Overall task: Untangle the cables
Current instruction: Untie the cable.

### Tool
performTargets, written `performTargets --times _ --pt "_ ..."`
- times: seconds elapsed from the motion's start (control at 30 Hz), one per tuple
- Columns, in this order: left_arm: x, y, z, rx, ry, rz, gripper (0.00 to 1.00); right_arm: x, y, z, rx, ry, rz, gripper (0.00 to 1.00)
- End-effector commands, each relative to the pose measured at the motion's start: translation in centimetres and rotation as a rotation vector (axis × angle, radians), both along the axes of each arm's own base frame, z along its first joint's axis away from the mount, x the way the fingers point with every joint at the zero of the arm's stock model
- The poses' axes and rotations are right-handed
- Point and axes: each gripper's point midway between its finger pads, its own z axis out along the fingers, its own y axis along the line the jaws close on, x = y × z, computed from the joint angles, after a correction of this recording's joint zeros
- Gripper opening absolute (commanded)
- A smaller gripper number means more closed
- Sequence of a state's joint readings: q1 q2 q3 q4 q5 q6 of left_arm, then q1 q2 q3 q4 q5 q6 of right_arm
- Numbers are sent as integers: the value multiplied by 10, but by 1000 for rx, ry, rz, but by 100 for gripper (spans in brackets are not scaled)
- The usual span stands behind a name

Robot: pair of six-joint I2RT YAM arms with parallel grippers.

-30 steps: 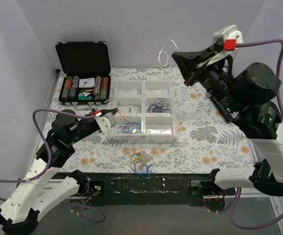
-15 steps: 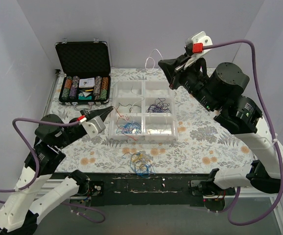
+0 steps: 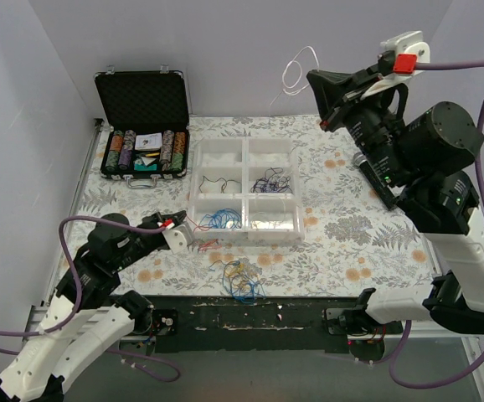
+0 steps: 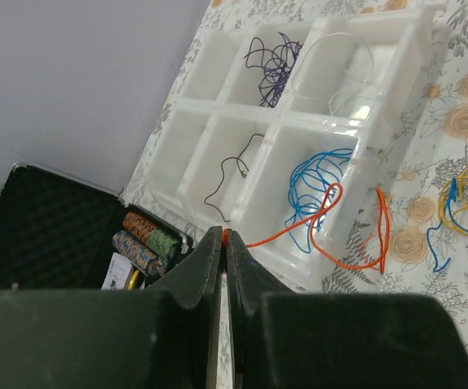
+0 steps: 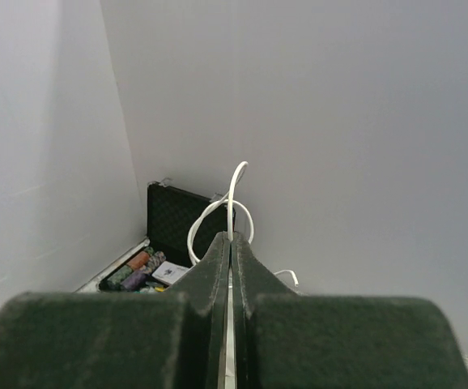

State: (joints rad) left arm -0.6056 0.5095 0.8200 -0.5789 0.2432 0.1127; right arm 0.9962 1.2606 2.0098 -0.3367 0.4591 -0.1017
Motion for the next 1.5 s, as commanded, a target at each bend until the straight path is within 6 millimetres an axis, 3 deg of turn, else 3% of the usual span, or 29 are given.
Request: performTargets --times 0.0,0.23,0.47,0.6,1.03,1.3,1.47 --pt "8 13 9 10 -54 74 0 -8 -30 32 80 -65 -58 1" --pt "12 11 39 -42 -104 87 0 1 -19 8 36 -18 -64 1" --pt "8 13 87 -130 -207 84 0 14 -7 -40 -33 45 -90 1" --pt "4 14 105 -141 -250 71 0 21 1 -67 -58 83 -91 1" --pt "-3 21 117 -131 -303 73 0 37 17 -111 -107 155 -78 1" --pt "-4 22 120 -130 -312 75 0 53 10 -142 -110 220 -88 1" --pt "-5 23 118 -123 -313 74 0 59 6 -151 -104 240 -88 1"
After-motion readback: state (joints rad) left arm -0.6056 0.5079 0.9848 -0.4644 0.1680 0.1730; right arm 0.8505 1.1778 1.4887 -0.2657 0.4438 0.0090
